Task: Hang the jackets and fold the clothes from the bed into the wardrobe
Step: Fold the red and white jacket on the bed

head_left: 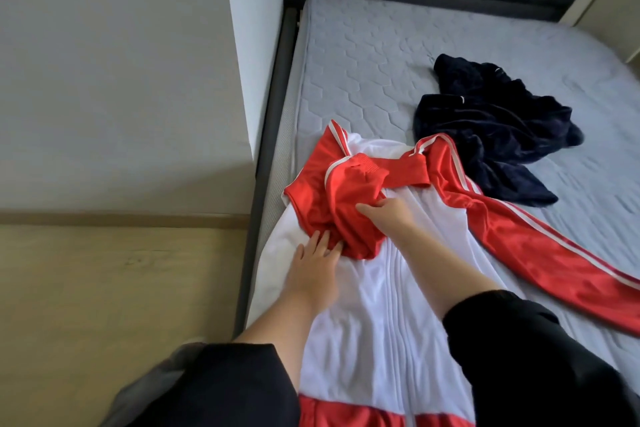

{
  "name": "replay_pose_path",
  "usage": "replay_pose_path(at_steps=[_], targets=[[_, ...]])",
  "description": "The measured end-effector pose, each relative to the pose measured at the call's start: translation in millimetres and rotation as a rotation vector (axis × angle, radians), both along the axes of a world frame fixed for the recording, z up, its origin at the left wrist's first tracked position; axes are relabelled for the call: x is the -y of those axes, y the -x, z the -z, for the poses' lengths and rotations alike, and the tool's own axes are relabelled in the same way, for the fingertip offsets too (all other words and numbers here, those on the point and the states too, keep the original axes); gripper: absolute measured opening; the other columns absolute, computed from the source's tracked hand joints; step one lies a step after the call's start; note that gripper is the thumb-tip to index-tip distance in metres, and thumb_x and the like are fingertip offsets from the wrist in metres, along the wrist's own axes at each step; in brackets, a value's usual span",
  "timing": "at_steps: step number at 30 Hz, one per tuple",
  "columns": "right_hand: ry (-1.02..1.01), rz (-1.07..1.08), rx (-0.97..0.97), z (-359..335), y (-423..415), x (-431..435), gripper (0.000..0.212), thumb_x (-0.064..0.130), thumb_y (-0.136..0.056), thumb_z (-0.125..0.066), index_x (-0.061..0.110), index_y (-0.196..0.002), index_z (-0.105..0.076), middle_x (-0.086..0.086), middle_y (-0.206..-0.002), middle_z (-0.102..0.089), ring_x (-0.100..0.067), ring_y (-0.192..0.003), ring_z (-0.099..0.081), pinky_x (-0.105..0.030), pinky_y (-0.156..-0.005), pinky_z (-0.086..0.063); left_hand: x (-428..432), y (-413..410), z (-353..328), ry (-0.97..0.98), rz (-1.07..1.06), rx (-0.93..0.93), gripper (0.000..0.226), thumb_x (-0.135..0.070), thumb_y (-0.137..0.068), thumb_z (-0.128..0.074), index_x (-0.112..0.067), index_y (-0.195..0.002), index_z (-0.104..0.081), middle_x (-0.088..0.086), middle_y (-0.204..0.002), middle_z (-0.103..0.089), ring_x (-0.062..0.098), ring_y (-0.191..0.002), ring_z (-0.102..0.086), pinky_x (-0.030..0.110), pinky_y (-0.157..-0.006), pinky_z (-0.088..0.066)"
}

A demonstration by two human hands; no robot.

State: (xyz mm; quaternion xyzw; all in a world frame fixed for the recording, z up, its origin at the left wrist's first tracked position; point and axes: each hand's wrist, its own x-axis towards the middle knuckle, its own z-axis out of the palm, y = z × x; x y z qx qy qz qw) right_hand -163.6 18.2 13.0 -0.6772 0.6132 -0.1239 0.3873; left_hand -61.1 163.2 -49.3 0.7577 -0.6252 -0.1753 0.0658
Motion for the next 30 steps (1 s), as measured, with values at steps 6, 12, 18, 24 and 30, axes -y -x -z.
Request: replay_pose_path(at_steps=[6, 12, 18, 24, 30], targets=[[-0.032, 0.458, 0.493, -3.4, 33.9, -22.9, 0.024, 0.007, -0.081, -0.067, 0.017, -0.061, -0.057, -0.002, -0.059, -0.052, -0.015, -0.055, -0.047, -0.025, -0.052, -0.042, 0.0, 10.6, -14.9, -0.199, -0.067, -0.001, 0.070, -0.009, -0.093, -0.033, -0.019, -0.153, 0.000, -0.002, -0.160, 0.008, 0.020, -0.147, 0.009, 0.045, -0.117, -0.006], [-0.539, 0.913, 0.859, 21.5, 113.7, -92.5, 0.009, 0.006, -0.089, -0.049, 0.010, -0.081, -0.053, -0.010, -0.075, -0.054, -0.021, -0.066, -0.055, -0.033, -0.064, -0.048, -9.3, 19.3, -24.0, -0.210, -0.120, 0.045, 0.077, -0.007, -0.087, -0.040, -0.019, -0.153, -0.001, 0.000, -0.160, 0.007, 0.022, -0.147, 0.005, 0.043, -0.118, -0.006], [-0.728, 0.927, 1.261, 15.0, 150.4, -94.4, 0.018, 0.012, -0.089, -0.048, 0.002, -0.101, -0.056, -0.014, -0.100, -0.062, -0.027, -0.093, -0.063, -0.036, -0.090, -0.048, -14.6, 52.6, -33.1, 0.117, -0.275, -0.402, 0.041, -0.006, -0.084, -0.044, -0.014, -0.121, -0.061, 0.008, -0.121, -0.060, 0.029, -0.113, -0.053, 0.036, -0.092, -0.047], [-0.774, 0.757, 1.235, 3.5, 143.3, -74.8, 0.035, 0.035, -0.090, -0.060, 0.008, -0.068, -0.056, -0.001, -0.048, -0.051, -0.009, -0.032, -0.044, -0.016, -0.033, -0.036, -19.8, 80.5, -43.4, -0.020, -0.778, -1.493, 0.023, 0.005, -0.094, -0.039, -0.011, -0.091, -0.055, 0.009, -0.081, -0.060, 0.026, -0.072, -0.064, 0.031, -0.068, -0.050], [-0.751, 0.651, 1.164, -3.7, 135.8, -78.4, 0.020, 0.003, -0.089, -0.049, 0.011, -0.071, -0.051, 0.000, -0.043, -0.051, -0.009, -0.034, -0.046, -0.016, -0.038, -0.040, -26.7, 66.8, -47.8, -0.109, -0.916, -1.854, 0.015, -0.012, -0.101, -0.036, -0.007, -0.098, -0.050, 0.017, -0.105, -0.060, 0.028, -0.091, -0.061, 0.033, -0.073, -0.048]])
